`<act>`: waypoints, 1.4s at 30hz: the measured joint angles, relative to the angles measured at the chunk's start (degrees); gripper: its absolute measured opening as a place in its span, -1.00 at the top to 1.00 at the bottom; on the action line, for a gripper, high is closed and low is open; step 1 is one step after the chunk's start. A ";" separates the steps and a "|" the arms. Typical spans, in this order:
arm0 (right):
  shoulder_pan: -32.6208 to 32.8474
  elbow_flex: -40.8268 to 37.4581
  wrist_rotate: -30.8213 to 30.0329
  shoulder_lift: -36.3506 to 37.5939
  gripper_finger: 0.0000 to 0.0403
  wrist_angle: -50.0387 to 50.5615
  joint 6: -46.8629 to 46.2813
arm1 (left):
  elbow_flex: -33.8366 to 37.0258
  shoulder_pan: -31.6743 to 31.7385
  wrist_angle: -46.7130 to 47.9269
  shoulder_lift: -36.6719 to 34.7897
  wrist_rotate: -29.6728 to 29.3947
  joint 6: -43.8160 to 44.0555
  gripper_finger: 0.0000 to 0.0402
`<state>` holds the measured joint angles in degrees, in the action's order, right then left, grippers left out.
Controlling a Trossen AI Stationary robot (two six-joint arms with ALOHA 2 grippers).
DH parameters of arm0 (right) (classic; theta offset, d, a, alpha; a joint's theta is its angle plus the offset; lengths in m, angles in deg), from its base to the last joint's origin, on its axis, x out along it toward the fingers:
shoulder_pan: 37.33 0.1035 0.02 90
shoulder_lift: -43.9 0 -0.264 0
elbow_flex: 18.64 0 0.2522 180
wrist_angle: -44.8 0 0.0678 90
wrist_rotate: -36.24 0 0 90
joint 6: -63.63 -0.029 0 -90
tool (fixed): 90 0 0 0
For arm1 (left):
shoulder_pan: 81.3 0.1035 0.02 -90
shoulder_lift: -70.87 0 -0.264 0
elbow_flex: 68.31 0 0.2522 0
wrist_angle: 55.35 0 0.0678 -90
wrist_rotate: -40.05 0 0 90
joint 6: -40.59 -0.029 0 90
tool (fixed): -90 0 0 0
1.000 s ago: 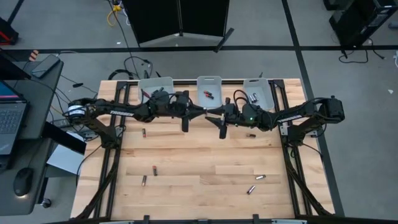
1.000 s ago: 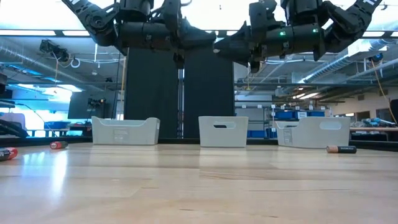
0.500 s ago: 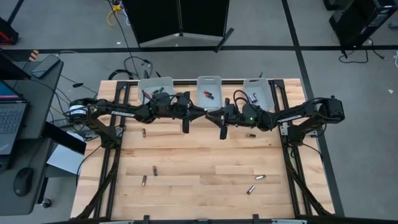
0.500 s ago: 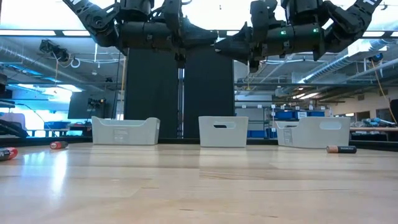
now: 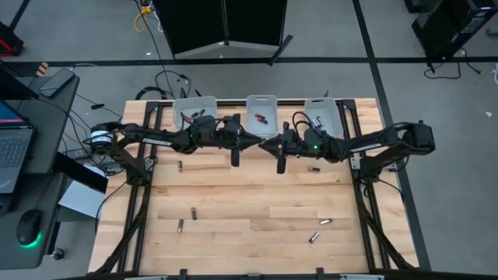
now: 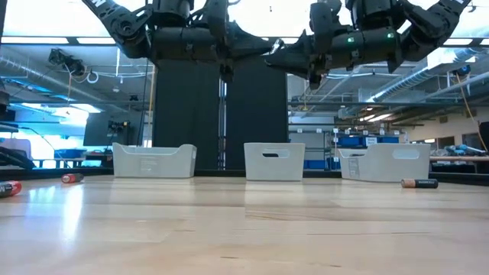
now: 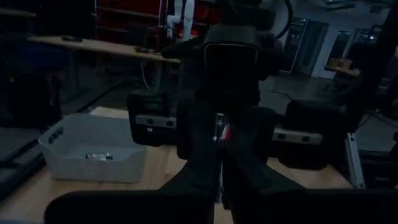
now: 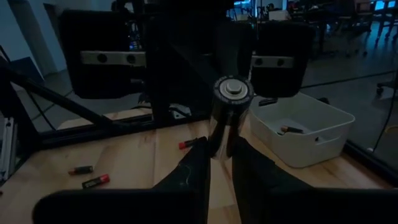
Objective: Sort batteries
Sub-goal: Put the top black silver battery into the right bin
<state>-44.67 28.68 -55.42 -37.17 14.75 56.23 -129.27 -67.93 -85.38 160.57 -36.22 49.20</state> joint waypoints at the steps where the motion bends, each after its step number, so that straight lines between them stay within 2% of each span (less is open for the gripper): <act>1: -0.23 0.06 0.05 0.79 0.73 0.91 0.00 | 0.00 0.00 -0.19 -0.11 -0.08 -0.78 0.83; 5: -1.37 0.09 -0.08 4.85 0.73 7.03 -0.02 | 0.01 0.11 -0.09 -0.30 -0.59 -2.66 0.82; 10: -2.78 0.09 -4.47 11.64 0.73 18.62 -0.16 | 0.09 0.15 -0.24 -0.30 -2.60 -5.49 0.81; 16: -8.41 0.09 -12.44 21.69 0.73 41.68 -5.00 | 0.24 0.17 -0.56 -0.32 -2.82 -5.96 0.80; 20: -15.30 0.43 -16.92 26.37 0.73 59.05 -11.38 | 0.26 0.17 -0.54 -0.32 -2.92 -7.04 0.80; 22: -19.43 1.17 -17.26 27.18 0.72 65.70 -13.89 | 0.27 0.23 -0.16 -0.66 -2.92 -7.08 0.80; 25: -25.29 1.71 -17.37 26.74 0.71 71.30 -14.76 | 0.31 0.59 1.25 -2.13 -2.95 -8.12 0.80; 31: -35.03 1.77 -13.19 21.67 0.73 71.60 -12.79 | 0.31 1.03 6.04 -5.90 -3.63 -10.99 0.82; 42: -44.61 2.09 -10.07 7.86 0.73 70.48 -11.51 | 0.68 1.25 10.25 -8.03 -5.60 -11.72 0.84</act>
<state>-89.28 30.78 -65.49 -29.31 85.23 44.73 -128.59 -66.69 -75.14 152.53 -41.83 37.47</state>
